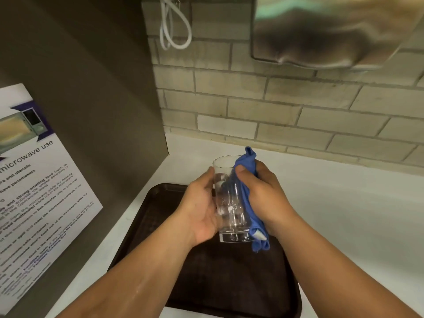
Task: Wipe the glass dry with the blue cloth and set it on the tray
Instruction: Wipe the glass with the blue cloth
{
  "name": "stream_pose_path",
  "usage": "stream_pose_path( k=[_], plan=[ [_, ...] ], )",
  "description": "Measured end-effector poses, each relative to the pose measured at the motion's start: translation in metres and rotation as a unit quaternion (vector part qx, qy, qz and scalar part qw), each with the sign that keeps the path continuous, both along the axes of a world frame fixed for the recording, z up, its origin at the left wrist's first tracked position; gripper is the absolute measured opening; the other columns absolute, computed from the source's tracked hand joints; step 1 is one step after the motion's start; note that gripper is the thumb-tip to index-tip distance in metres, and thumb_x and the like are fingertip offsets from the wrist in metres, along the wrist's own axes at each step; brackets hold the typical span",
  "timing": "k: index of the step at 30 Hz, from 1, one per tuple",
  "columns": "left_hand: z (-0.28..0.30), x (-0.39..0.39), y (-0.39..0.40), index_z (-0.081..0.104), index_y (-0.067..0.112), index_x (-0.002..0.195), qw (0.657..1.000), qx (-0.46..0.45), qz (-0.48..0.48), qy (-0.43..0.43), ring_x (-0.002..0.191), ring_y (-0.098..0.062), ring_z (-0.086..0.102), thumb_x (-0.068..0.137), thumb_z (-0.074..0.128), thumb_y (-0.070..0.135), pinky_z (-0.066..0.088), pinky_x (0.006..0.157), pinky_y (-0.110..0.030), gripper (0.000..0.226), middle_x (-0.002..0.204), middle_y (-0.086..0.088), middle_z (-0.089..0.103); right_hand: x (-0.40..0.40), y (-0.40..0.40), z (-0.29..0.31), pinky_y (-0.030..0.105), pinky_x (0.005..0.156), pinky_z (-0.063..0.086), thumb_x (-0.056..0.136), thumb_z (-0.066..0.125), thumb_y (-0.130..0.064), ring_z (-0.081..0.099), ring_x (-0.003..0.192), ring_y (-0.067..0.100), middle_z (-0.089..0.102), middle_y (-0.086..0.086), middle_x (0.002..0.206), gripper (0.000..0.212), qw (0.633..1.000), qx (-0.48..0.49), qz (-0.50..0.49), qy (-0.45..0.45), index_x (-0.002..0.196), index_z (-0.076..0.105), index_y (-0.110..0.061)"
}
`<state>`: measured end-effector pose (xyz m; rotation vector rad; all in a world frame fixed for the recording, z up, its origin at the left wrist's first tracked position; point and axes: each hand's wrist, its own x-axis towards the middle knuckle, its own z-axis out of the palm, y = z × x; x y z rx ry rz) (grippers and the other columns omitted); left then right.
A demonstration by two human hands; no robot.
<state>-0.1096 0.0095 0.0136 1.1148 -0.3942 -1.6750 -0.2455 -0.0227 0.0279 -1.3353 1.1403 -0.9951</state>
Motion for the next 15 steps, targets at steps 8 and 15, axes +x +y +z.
stream_pose_path(
  k=[8,15],
  plan=[
    [-0.008,-0.004,0.008,0.084,0.014,0.114,1.0,-0.013,-0.005,0.025,0.106,-0.039,0.079,0.092,0.056,0.072,0.065,0.089,-0.053,0.069,0.118,-0.019,0.082,0.003,0.003,-0.002,0.053,0.087,0.059,0.084,0.064,-0.044,0.074,0.093,0.037,0.079,0.013,0.096,0.03,0.998,0.029,-0.017,-0.052,0.102,0.072,-0.022],
    [0.001,0.007,-0.001,0.072,0.01,0.114,0.996,0.005,0.069,-0.047,0.061,-0.032,0.08,0.096,0.054,0.069,0.063,0.051,-0.041,0.064,0.071,-0.015,0.082,-0.006,0.031,-0.029,0.021,0.086,0.055,0.098,0.048,-0.035,0.073,0.103,0.007,0.08,-0.005,0.11,0.03,0.993,0.01,0.12,0.006,0.117,0.072,-0.039]
  ],
)
